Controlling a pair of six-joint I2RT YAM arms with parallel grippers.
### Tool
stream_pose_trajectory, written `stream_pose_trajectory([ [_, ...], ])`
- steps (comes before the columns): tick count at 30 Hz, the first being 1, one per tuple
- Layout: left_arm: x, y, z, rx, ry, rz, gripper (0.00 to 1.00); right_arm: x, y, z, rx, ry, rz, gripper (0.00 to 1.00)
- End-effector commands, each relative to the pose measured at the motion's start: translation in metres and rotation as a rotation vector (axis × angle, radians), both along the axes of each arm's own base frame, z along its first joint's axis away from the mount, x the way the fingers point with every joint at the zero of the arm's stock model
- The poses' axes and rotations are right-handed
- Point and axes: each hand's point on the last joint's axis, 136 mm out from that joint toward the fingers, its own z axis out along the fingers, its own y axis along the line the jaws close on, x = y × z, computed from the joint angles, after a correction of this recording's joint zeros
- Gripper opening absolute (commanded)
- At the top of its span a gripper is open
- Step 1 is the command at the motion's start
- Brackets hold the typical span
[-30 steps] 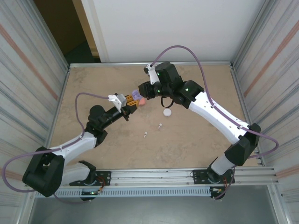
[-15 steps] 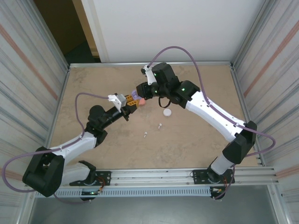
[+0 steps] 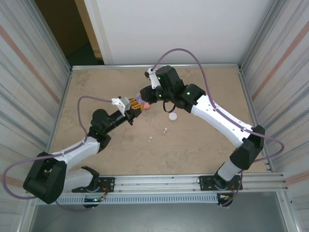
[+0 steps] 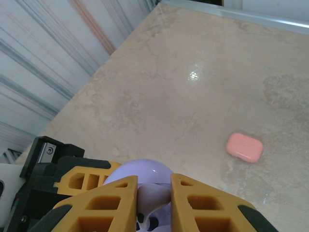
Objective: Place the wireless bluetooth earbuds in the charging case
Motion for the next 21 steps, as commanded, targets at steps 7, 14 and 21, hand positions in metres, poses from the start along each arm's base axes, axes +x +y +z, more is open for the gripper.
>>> stream_pose_trajectory([
  [7,-0.003,0.000,0.025,-0.048,-0.062,-0.005,0.00,-0.002,0.003,-0.004,-0.011,-0.006,0.003,0.21],
  [14,-0.004,0.001,0.026,-0.049,-0.063,-0.004,0.00,0.004,-0.002,-0.006,-0.039,-0.027,-0.030,0.21],
  [21,-0.004,0.001,0.027,-0.048,-0.067,0.000,0.00,0.000,0.002,-0.009,-0.031,-0.007,-0.004,0.21],
])
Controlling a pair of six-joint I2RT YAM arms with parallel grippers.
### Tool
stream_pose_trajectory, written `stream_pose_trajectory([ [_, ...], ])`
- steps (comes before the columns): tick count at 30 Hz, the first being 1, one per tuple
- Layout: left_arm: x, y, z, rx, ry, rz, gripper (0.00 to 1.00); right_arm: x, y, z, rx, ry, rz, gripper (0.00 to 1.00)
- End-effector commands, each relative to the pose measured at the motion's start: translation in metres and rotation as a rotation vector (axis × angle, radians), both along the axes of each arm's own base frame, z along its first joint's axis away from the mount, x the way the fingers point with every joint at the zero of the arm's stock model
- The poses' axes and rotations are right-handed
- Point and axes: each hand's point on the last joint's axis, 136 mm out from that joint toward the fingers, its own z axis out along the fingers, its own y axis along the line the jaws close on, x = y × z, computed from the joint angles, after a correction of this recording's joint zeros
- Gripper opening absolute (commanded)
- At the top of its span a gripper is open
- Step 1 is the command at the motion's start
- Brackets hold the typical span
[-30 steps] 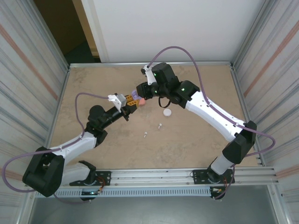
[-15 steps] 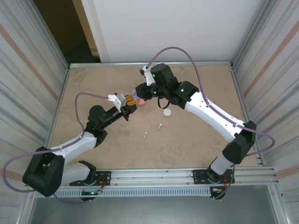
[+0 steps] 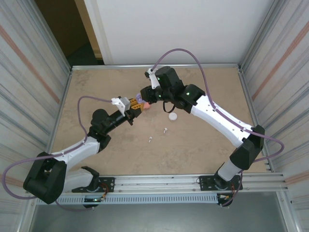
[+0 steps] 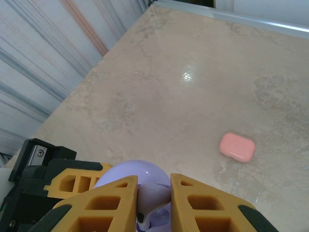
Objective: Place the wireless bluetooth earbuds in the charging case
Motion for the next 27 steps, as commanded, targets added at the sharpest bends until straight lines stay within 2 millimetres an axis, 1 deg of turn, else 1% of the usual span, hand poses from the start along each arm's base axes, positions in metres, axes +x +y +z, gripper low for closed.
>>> stream_pose_trajectory([
  [1,-0.004,0.001,0.027,-0.045,-0.071,0.000,0.00,-0.004,0.005,-0.009,-0.012,0.012,0.022,0.21],
  [7,-0.003,0.002,0.026,-0.045,-0.069,0.002,0.00,-0.009,0.006,-0.009,0.006,0.028,0.037,0.24],
  [10,-0.004,0.001,0.026,-0.044,-0.068,0.001,0.00,-0.009,0.006,-0.005,0.014,0.024,0.039,0.26],
  [18,-0.005,0.001,0.027,-0.045,-0.072,-0.003,0.00,-0.010,-0.002,0.024,0.042,-0.044,0.031,0.36],
  [25,-0.009,0.000,0.029,-0.050,-0.085,-0.022,0.00,-0.012,-0.017,0.039,0.079,-0.085,0.018,0.42],
  [27,-0.010,0.000,0.031,-0.053,-0.094,-0.029,0.00,-0.013,-0.021,0.040,0.097,-0.084,0.015,0.43],
])
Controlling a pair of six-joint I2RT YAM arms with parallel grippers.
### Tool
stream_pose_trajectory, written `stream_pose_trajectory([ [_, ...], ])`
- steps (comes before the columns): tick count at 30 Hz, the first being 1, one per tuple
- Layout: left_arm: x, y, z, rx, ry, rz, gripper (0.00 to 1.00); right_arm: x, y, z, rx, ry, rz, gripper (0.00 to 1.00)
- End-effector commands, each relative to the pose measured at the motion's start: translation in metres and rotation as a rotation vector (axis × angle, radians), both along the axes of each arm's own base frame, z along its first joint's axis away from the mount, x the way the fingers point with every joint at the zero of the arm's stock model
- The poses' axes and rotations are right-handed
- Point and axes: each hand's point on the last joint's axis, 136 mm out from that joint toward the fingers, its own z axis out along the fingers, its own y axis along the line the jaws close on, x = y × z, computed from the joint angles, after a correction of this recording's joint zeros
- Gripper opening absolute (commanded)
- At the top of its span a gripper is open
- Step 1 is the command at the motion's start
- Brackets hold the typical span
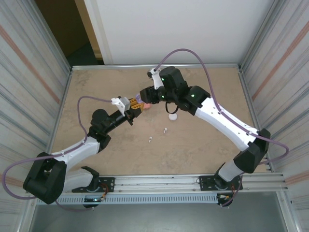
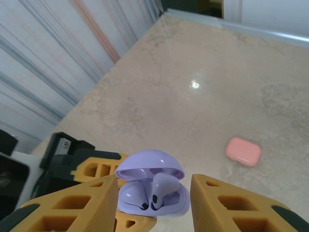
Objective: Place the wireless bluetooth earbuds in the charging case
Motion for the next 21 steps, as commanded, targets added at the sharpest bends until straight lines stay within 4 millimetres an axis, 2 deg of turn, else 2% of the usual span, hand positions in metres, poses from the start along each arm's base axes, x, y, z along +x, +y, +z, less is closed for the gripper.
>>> stream_pose_trajectory([
  [1,-0.011,-0.001,0.030,-0.052,-0.092,-0.032,0.00,-0.002,-0.013,0.019,0.052,-0.048,-0.003,0.44],
  [7,-0.017,-0.002,0.032,-0.057,-0.118,-0.059,0.00,0.005,-0.024,0.008,0.061,-0.001,-0.032,0.44],
  [21,-0.021,-0.004,0.032,-0.051,-0.132,-0.079,0.00,0.009,-0.010,0.009,0.093,0.029,0.011,0.44],
])
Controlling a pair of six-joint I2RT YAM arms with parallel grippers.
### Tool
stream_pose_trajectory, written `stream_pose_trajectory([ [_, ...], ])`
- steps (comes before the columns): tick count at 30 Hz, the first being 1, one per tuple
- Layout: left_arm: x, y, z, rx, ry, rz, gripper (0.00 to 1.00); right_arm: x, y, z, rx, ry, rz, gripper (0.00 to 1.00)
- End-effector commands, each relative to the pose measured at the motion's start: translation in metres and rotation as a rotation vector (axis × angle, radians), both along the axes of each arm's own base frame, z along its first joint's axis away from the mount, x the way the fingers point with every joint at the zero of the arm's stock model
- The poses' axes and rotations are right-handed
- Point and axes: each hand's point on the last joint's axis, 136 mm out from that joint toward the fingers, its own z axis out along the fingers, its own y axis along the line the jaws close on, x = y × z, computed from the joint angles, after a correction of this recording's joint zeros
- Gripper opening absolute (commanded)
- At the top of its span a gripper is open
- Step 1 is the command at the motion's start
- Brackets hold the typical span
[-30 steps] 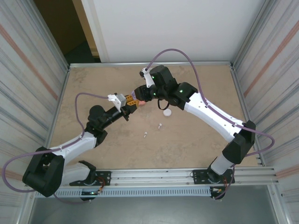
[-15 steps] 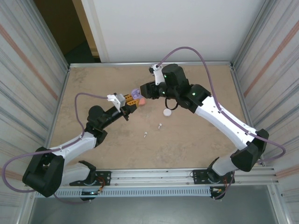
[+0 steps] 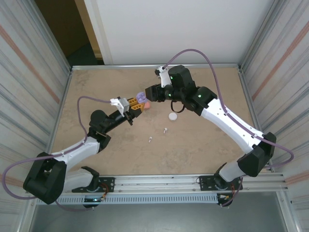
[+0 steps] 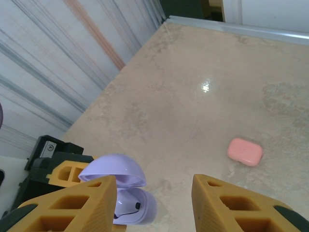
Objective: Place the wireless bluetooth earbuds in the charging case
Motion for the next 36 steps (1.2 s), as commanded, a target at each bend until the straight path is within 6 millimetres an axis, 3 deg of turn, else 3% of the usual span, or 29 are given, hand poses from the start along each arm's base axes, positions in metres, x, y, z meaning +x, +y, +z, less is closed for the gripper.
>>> stream_pose_trajectory([
  [1,-0.010,0.000,0.017,-0.026,-0.061,-0.024,0.00,0.001,0.005,0.012,0.040,-0.002,0.016,0.44],
  [8,-0.013,-0.001,0.019,-0.029,-0.069,-0.035,0.00,0.002,-0.006,0.017,0.132,0.039,0.029,0.55],
  [11,-0.015,-0.002,0.020,-0.033,-0.073,-0.050,0.00,-0.002,-0.012,0.021,0.205,0.050,0.058,0.64],
  [17,-0.022,-0.008,0.024,-0.030,-0.084,-0.111,0.00,-0.015,-0.021,0.025,0.316,0.075,0.140,0.72],
  [24,-0.030,-0.016,0.029,-0.026,-0.090,-0.186,0.00,-0.042,-0.014,0.028,0.364,0.103,0.302,0.73],
  [36,-0.036,-0.025,0.030,-0.016,-0.092,-0.236,0.00,-0.052,0.004,0.018,0.335,0.138,0.358,0.72],
])
